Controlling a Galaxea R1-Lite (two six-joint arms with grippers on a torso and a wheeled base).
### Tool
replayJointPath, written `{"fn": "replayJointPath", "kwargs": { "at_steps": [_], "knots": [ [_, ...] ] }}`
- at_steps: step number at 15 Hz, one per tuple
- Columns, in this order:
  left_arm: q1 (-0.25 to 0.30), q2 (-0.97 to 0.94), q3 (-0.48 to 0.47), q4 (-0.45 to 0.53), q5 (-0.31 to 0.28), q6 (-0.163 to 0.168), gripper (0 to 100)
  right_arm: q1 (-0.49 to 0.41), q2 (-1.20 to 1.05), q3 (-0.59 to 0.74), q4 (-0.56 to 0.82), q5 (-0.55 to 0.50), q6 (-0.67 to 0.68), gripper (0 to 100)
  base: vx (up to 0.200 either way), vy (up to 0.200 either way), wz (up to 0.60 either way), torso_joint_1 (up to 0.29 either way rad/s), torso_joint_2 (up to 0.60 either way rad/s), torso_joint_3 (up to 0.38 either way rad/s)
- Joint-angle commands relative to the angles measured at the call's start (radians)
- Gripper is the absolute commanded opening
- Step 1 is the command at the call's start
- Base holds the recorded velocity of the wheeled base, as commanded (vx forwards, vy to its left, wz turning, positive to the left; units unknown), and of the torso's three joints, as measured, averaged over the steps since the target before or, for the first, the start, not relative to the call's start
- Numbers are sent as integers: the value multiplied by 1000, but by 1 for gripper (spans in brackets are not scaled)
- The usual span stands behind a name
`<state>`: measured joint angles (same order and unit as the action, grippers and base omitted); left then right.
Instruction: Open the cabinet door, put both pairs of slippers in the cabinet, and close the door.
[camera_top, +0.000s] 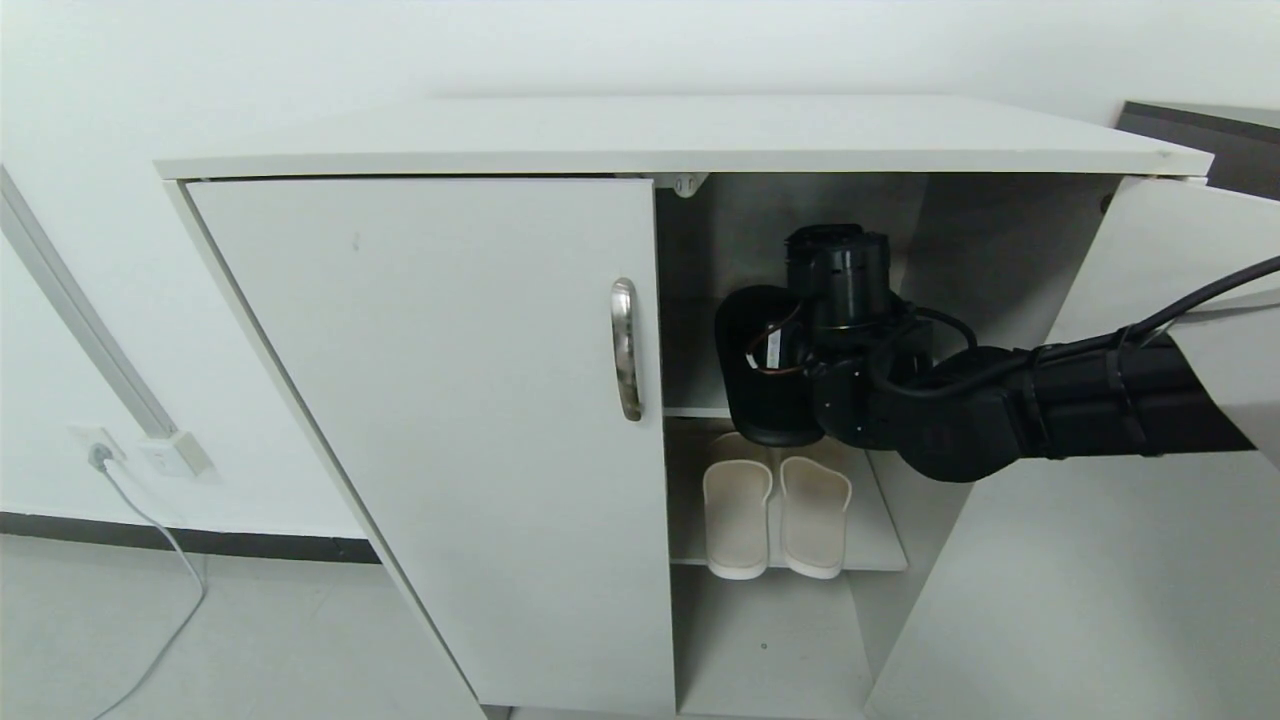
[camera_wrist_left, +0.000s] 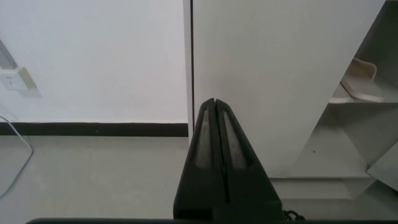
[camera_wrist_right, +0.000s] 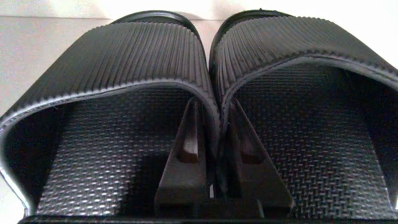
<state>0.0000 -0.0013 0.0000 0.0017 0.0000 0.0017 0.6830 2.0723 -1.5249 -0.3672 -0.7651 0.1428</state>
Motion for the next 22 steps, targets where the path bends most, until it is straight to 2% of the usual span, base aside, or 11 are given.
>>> {"fn": "replayJointPath", "kwargs": {
  "at_steps": [1,8,9,14,19,22],
  "knots": [
    [0,1,0,0,0,0,0,-8,9,-8,2,1,0,0,0,0,0,0,0,0],
    [0,1,0,0,2,-2,0,-11,15,-8,2,4,3,0,0,0,0,0,0,0],
    [0,1,0,0,2,-2,0,-11,15,-6,2,4,4,100,0,0,0,0,0,0],
    [0,1,0,0,2,-2,0,6,-35,51,2,3,6,100,0,0,0,0,0,0],
    [0,1,0,0,2,-2,0,70,-169,229,-7,-5,15,100,0,0,0,0,0,0],
    [0,1,0,0,0,-2,0,168,-333,430,-10,-3,86,100,0,0,0,0,0,0]
  ]
}}
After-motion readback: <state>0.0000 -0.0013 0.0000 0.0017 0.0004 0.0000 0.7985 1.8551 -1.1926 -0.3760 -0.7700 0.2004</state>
